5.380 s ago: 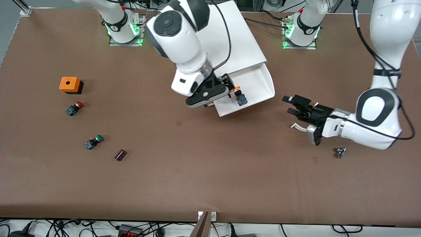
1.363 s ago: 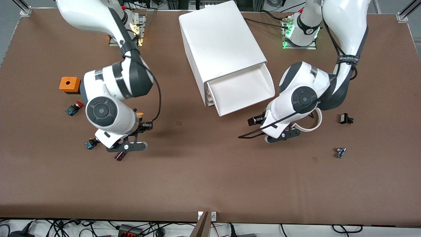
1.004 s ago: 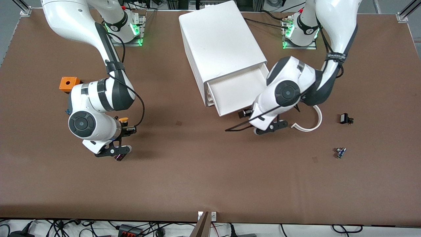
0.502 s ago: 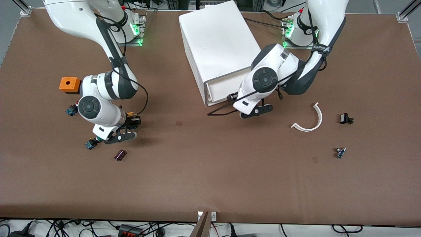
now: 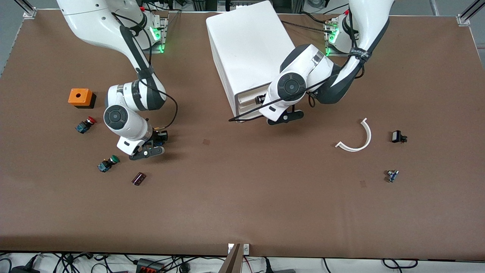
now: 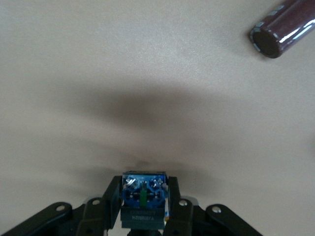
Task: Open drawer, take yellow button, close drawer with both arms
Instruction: 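Push the drawer shut with the left gripper while the right gripper carries the button, then lower the blue button onto the table and open the right gripper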
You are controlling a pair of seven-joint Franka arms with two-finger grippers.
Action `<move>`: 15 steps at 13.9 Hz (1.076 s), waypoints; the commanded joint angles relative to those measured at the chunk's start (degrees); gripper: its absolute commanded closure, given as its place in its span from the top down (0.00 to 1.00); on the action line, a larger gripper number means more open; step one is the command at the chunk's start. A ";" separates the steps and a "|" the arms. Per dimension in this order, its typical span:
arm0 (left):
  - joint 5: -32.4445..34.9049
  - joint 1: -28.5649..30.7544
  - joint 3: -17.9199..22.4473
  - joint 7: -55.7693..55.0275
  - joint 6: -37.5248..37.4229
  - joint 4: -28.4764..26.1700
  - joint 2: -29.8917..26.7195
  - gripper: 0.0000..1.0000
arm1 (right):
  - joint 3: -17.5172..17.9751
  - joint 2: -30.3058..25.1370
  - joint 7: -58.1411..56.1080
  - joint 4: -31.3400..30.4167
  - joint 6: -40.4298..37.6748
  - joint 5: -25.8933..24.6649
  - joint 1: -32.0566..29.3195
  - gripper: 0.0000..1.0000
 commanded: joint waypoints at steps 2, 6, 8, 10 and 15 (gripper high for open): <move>-1.67 1.20 -1.19 0.34 -1.29 -1.82 -1.64 1.00 | -0.05 0.60 -0.31 1.69 1.30 1.00 -0.31 0.99; -0.89 1.29 -1.02 0.52 -1.29 -0.68 -1.55 1.00 | -1.11 -0.98 0.83 15.28 -17.10 0.92 -1.88 1.00; 2.60 1.55 -0.05 0.60 -1.20 2.03 -1.55 1.00 | -1.98 -0.98 3.54 21.80 -25.56 0.74 -2.24 1.00; 9.55 3.91 -0.14 0.52 -1.73 4.94 -1.55 1.00 | -2.78 -1.86 5.75 25.94 -29.80 0.65 -2.24 1.00; 17.47 12.35 -0.05 17.96 -7.60 11.61 -1.90 1.00 | -7.08 -4.76 4.88 31.22 -35.52 0.56 -2.51 1.00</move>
